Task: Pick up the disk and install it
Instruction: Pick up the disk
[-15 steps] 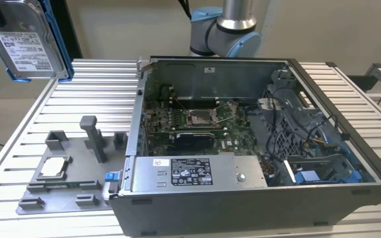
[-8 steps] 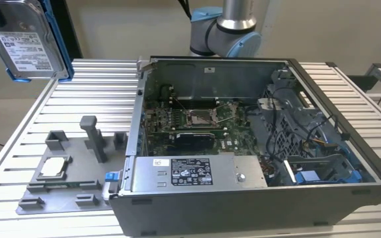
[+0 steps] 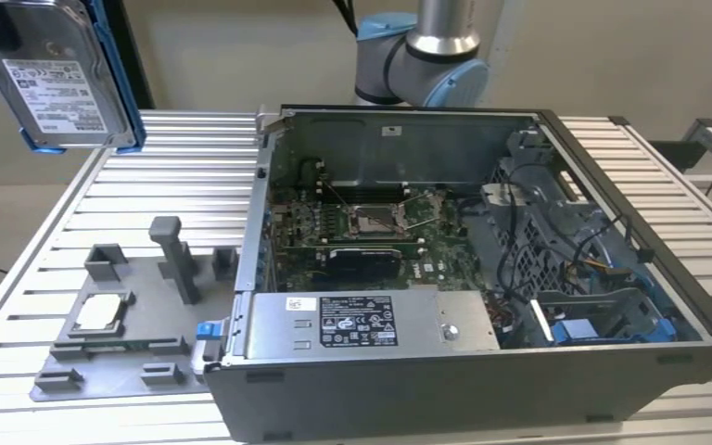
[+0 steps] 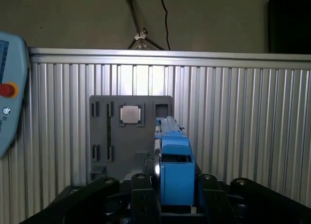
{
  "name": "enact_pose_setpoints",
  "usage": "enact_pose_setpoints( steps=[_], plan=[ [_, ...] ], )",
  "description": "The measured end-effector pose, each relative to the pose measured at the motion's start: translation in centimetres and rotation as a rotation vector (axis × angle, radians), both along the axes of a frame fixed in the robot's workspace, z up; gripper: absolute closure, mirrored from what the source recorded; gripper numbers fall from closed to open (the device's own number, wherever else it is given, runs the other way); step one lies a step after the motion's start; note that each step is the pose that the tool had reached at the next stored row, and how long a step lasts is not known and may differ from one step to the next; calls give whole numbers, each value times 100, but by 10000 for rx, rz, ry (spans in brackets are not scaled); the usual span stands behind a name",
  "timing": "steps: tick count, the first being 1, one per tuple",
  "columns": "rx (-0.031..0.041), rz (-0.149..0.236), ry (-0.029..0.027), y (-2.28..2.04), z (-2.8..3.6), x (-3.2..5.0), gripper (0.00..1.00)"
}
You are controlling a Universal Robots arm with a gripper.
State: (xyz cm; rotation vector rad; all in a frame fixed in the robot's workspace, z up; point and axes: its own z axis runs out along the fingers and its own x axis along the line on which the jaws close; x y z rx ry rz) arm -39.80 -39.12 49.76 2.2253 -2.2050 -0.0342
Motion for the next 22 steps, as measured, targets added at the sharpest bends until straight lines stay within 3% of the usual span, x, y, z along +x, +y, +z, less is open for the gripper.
enact_pose_setpoints(
  steps=[6, 22],
  plan=[
    [0, 0, 1, 0, 0, 117, 100],
    [0, 0, 1, 0, 0, 639, 100]
  ],
)
